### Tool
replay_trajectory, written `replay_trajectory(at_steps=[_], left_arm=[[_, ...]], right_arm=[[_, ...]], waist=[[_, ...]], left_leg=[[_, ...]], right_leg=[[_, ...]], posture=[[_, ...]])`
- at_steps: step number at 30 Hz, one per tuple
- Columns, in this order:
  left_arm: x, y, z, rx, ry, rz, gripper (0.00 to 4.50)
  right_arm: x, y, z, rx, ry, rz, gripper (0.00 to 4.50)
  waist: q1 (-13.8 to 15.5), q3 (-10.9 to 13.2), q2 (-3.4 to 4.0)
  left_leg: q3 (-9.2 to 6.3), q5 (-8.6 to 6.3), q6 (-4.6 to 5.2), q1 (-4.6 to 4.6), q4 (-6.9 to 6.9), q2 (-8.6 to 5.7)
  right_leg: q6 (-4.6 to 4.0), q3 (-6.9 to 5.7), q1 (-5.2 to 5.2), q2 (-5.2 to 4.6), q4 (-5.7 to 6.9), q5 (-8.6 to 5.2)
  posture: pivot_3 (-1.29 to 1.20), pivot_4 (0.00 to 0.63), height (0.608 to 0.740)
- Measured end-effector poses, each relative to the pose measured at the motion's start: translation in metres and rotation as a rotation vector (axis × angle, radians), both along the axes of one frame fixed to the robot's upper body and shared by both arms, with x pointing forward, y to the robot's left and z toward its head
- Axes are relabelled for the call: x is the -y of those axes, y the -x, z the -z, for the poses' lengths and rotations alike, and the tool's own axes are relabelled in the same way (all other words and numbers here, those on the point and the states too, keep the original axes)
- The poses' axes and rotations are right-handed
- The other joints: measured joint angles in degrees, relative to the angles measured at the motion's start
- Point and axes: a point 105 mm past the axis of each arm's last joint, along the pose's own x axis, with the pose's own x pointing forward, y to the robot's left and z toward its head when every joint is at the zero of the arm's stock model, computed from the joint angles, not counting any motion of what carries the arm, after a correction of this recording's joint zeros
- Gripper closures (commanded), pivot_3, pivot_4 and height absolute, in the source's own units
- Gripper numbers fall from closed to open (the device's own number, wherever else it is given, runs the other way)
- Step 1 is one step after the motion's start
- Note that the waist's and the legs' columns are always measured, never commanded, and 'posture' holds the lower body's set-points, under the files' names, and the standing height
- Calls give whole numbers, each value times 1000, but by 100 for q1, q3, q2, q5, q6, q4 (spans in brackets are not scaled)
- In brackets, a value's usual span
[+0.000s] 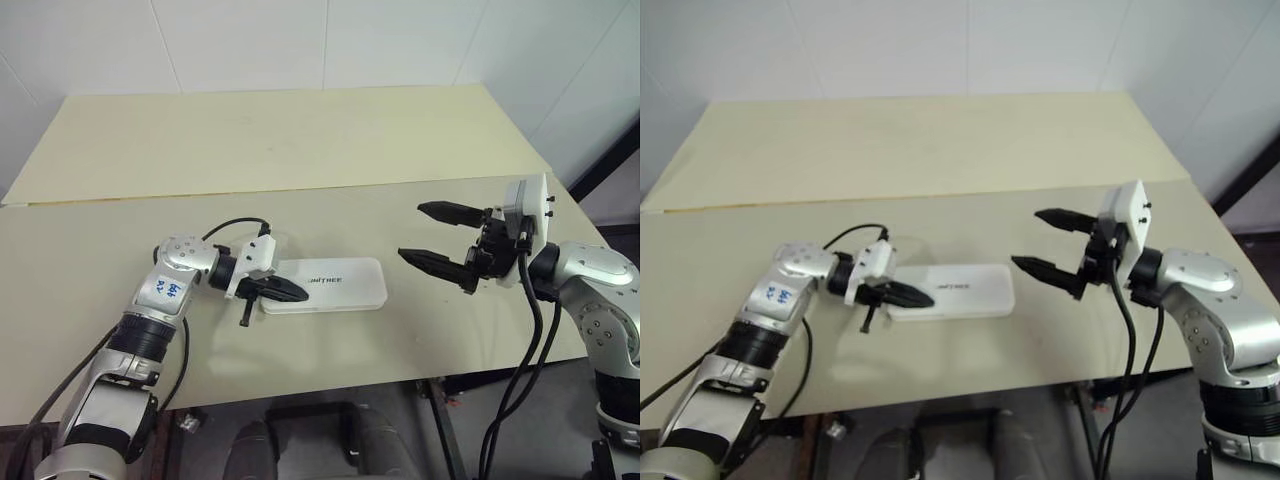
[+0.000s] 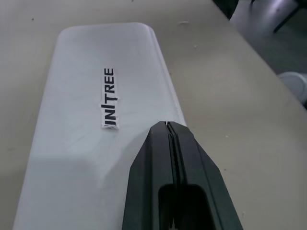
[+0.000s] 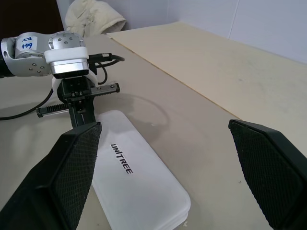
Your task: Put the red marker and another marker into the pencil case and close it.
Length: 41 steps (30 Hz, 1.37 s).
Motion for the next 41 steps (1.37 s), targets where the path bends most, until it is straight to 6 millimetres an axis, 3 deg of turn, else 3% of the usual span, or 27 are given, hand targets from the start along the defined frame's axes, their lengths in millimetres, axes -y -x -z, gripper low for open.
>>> replay_trajectory(at_steps=[8, 14, 17, 20, 28, 37, 41], left_arm=[[5, -5, 1, -14, 30, -58, 4465], [0, -6, -46, 39, 231, -87, 4465], [-19, -8, -74, 90, 293, -155, 3560], [-55, -4, -88, 135, 268, -253, 2632], [-94, 11, -69, 92, 222, -404, 41], [-98, 16, -78, 106, 219, -395, 12], [-100, 17, -73, 111, 208, -406, 12]], right_arm=[[-3, 2, 6, -12, -25, 15, 0], [-3, 4, 12, -20, -22, 14, 0], [-1, 5, 14, -15, 0, 8, 0], [9, 5, 22, -40, 34, 24, 0], [35, -1, 22, -32, 77, 34, 0], [65, -7, 19, 4, 222, 26, 0], [61, -10, 19, -9, 233, -16, 0]], waist=[[-18, 0, 0], [-25, 0, 0], [-31, 0, 0], [-65, 1, 1], [-52, 2, 1], [-39, 4, 4], [-107, 7, 10]], left_leg=[[-8, 0, 3, 58, 3, 0], [-6, 1, 4, 63, -42, 1], [-11, -1, 0, 74, -61, 2], [-11, -11, -4, 81, -69, 2], [-5, -20, -11, 79, -61, 2], [4, -21, -13, 80, -63, 3], [4, -21, -13, 81, -67, 4]], right_leg=[[3, -3, 85, -1, -66, 18], [0, -5, 79, 2, -79, 14], [8, -7, 78, 8, -72, 12], [20, -7, 78, 8, -63, 3], [-3, -8, 78, 3, -76, -14], [-4, -5, 78, 2, -88, -14], [-5, -5, 78, 2, -87, -15]], posture=[[0, 150, 740], [0, 150, 740], [0, 150, 740], [0, 150, 740], [0, 150, 740], [0, 150, 740], [0, 150, 740]])
